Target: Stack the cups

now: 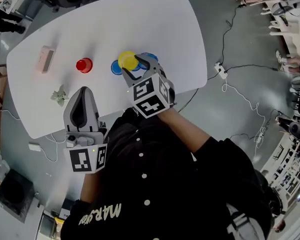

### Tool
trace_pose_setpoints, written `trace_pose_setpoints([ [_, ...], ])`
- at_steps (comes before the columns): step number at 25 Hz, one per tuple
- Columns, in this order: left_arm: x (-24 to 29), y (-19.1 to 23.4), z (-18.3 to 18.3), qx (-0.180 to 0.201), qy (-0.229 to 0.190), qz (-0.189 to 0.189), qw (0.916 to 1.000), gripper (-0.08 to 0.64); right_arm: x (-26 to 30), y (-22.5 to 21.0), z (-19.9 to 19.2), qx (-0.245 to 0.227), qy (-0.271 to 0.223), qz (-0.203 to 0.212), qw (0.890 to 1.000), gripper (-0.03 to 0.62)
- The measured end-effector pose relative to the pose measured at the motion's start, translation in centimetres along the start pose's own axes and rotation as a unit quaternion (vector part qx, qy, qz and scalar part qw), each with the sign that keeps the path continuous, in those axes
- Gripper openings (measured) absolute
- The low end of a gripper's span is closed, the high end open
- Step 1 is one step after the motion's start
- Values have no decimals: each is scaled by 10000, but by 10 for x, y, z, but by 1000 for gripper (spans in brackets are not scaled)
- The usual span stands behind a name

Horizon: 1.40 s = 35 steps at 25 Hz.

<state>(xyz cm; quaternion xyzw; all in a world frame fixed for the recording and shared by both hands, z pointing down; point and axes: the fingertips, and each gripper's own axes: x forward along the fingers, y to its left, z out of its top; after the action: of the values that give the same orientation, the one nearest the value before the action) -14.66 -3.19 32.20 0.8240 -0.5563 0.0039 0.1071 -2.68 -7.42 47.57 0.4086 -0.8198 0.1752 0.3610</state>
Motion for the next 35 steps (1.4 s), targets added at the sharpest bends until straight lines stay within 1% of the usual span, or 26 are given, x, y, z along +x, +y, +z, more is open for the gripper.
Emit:
trace_pose_setpoints([
  [6, 9, -3, -11, 26, 194, -325, 9993, 11, 14, 6, -24, 367, 186, -217, 9989, 221],
  [12, 16, -3, -19, 6, 338, -461, 9984, 11, 29, 10, -40, 509, 394, -213, 9977, 221],
  [26, 19, 1, -30, -99, 518, -432, 9977, 11, 43, 13, -47, 473, 618, -118, 9969, 221],
  [35, 19, 7, -33, -143, 521, -402, 9977, 11, 46, 12, -49, 452, 659, -170, 9967, 222],
])
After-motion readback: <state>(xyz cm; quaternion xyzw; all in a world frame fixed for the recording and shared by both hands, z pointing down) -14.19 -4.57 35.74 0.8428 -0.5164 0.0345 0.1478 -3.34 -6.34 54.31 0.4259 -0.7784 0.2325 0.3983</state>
